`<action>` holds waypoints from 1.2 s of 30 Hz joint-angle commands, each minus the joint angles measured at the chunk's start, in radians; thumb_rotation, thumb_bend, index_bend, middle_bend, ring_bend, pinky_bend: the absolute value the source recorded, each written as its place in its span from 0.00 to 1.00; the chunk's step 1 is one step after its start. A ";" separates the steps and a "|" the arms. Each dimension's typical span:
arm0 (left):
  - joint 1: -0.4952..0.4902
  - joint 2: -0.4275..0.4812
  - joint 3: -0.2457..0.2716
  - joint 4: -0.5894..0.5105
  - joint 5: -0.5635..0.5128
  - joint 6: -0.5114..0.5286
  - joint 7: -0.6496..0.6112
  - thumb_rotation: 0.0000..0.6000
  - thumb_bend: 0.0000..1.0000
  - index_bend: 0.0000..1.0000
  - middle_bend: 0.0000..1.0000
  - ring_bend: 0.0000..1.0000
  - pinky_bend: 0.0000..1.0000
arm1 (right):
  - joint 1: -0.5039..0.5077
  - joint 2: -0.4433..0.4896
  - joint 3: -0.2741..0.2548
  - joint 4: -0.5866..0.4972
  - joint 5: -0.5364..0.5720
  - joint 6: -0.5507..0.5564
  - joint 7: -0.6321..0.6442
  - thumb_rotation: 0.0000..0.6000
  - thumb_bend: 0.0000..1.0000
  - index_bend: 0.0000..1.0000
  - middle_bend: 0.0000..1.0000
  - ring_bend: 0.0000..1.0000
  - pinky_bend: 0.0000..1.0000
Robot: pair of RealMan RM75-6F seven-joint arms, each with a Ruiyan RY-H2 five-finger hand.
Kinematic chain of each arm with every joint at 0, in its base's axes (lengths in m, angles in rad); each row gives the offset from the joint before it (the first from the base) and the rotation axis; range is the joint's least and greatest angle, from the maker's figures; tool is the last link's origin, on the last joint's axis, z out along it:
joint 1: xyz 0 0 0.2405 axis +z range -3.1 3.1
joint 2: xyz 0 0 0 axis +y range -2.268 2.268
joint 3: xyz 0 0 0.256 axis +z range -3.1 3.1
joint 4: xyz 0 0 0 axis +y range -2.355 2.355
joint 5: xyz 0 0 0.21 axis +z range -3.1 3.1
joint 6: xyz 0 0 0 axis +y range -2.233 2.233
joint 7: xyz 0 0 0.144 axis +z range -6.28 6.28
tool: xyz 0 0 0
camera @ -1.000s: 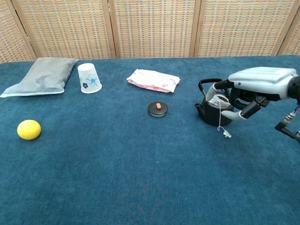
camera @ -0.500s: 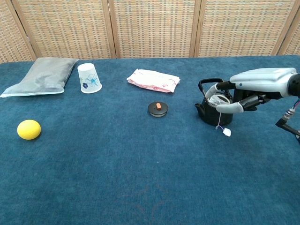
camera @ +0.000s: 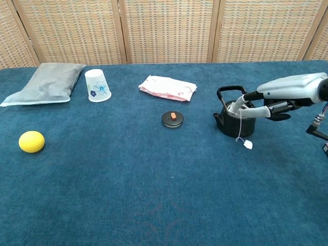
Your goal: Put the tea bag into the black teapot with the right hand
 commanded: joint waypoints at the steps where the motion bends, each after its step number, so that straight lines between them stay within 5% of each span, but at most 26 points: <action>1: 0.000 0.000 0.000 0.000 0.000 0.001 0.000 1.00 0.54 0.00 0.00 0.00 0.00 | 0.010 0.000 -0.004 0.008 0.011 -0.019 -0.009 0.00 0.57 0.16 0.95 0.98 1.00; 36: 0.007 -0.008 0.005 0.019 -0.004 -0.004 -0.021 1.00 0.54 0.00 0.00 0.00 0.00 | 0.058 -0.013 -0.026 0.027 0.101 -0.070 -0.109 0.00 0.57 0.16 0.95 0.98 1.00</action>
